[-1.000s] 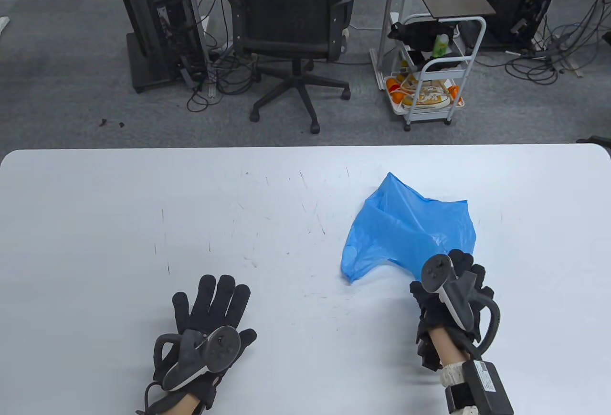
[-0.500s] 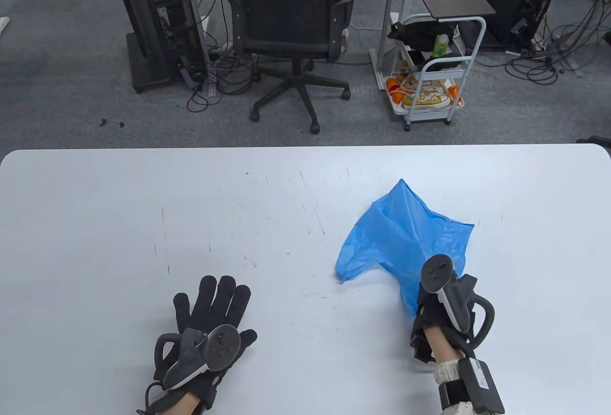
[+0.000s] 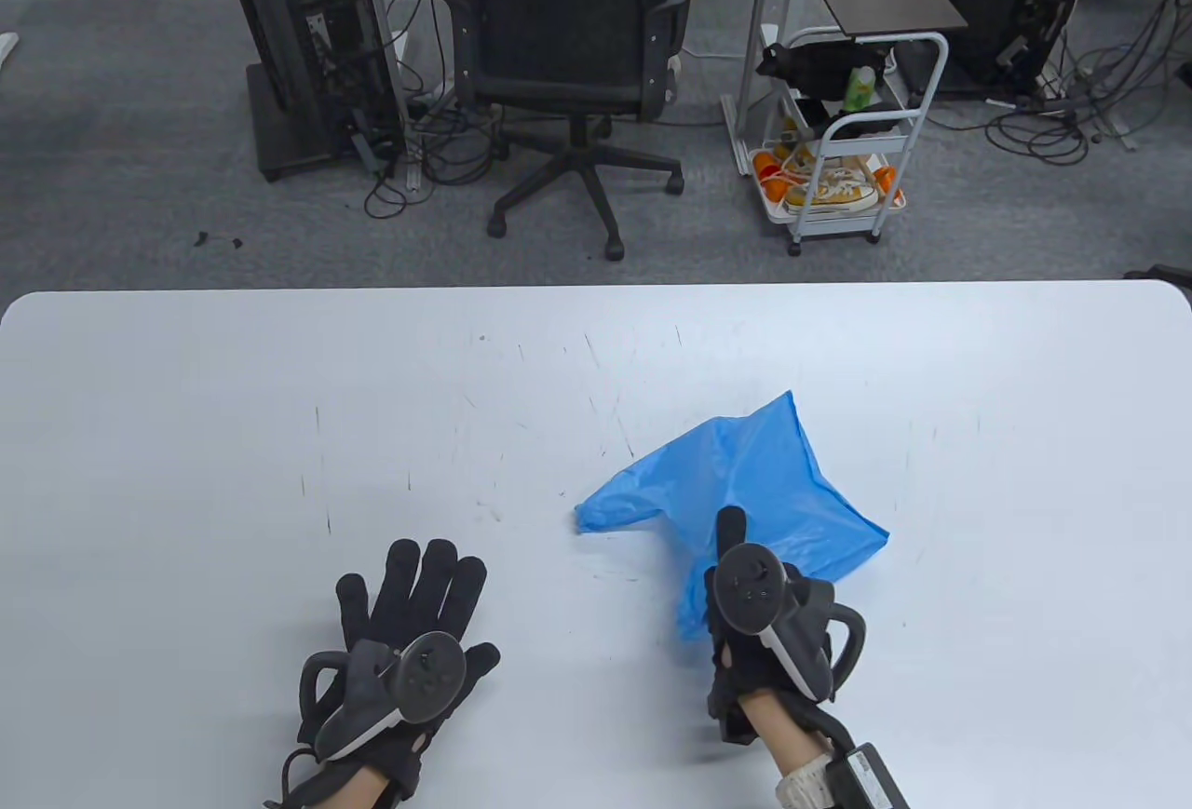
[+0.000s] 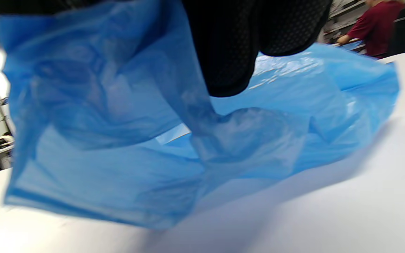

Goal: Squeeze plastic bag to expel air

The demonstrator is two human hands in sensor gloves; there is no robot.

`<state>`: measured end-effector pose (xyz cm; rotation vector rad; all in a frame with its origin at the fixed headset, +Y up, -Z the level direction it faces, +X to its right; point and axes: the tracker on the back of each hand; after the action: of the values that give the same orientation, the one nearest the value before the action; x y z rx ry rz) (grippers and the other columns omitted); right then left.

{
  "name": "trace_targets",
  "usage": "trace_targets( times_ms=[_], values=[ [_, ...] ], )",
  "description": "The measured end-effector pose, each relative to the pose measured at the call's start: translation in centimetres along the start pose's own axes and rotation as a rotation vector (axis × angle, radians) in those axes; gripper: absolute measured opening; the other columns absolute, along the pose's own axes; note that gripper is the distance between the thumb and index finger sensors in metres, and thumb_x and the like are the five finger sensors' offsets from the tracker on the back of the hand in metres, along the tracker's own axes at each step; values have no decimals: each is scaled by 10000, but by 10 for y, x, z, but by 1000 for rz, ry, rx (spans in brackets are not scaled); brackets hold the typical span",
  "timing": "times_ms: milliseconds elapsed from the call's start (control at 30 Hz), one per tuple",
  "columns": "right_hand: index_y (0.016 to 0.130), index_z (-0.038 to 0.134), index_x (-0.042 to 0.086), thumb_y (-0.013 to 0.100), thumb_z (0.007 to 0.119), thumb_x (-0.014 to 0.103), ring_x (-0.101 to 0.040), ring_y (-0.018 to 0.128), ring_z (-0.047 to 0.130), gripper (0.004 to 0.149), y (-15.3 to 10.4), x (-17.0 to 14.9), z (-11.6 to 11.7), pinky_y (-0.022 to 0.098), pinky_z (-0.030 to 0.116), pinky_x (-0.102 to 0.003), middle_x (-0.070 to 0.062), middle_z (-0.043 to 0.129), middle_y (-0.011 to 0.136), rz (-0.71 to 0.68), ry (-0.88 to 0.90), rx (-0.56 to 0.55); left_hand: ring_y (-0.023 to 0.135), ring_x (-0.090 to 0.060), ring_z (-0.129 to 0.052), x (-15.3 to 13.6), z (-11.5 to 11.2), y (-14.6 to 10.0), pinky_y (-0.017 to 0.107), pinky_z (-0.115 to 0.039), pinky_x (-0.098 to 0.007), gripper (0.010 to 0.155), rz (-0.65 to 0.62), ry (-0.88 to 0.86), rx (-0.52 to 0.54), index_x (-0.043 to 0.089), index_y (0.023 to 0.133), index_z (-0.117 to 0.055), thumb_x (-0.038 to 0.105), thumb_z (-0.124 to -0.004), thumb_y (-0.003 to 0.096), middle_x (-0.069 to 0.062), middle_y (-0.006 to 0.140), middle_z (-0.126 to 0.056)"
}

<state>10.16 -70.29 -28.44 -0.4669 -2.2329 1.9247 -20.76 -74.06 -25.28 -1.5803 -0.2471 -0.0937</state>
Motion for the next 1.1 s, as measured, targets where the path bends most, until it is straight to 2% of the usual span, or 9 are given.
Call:
trace_targets(
  times_ms=[200,367,567,633,733,867,1000,1100],
  values=[
    [1033,527,187,467,783,290,-272,706,881,629,-19,49,27,606,671,-543,-12,892,800,-119,51,122,1155,-325,-63,-3,2,-1,752,-139,-737,806,10,-19,0,375,1121,-174,635,-567,466,29,1243,-114],
    [1044,494,178,469,778,302,-287,759,849,653,-25,80,45,627,639,-566,-23,865,843,-192,35,177,1156,-326,-72,-6,4,-1,753,-143,-737,803,22,-35,0,375,1121,-181,634,-568,466,29,1244,-128],
    [1054,472,181,468,777,337,-312,828,800,679,-24,94,64,647,603,-588,-39,826,907,-208,52,236,1160,-325,-83,-8,4,0,754,-150,-738,803,27,-40,-11,372,1122,-188,633,-569,465,27,1246,-141],
    [1058,475,187,462,776,381,-328,851,782,695,-25,95,65,649,593,-598,-48,813,935,-223,68,255,1159,-326,-86,-8,4,0,754,-152,-738,802,27,-37,-16,371,1122,-191,632,-570,466,28,1247,-144],
    [1067,489,205,453,748,467,-356,900,727,717,-26,95,57,654,570,-613,-74,779,983,-243,99,252,1160,-327,-88,-8,5,0,754,-153,-738,801,30,-33,-19,371,1123,-191,632,-570,466,26,1247,-145],
    [1072,522,229,452,681,546,-382,942,672,714,-28,92,33,655,555,-628,-98,726,1037,-277,142,240,1160,-330,-90,-7,4,0,753,-152,-739,801,33,-33,-23,370,1123,-194,632,-569,466,27,1247,-150],
    [1066,556,237,464,650,556,-392,957,655,688,-27,82,2,654,556,-633,-102,708,1062,-280,178,180,1161,-330,-94,-5,3,0,751,-147,-740,801,30,-21,-33,371,1123,-195,633,-569,465,26,1249,-154],
    [1066,556,239,485,651,514,-390,979,623,649,-21,64,-20,664,537,-639,-89,682,1085,-249,167,100,1161,-331,-95,-4,3,-1,751,-148,-740,799,26,-20,-35,370,1123,-198,632,-570,465,27,1248,-156]
  ],
)
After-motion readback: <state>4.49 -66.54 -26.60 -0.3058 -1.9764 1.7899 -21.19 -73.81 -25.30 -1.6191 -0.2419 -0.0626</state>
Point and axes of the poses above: the tracker on the back of each hand, its own x axis roughly to the thumb side, its own y axis roughly from the wrist to the fingertips, z = x × y
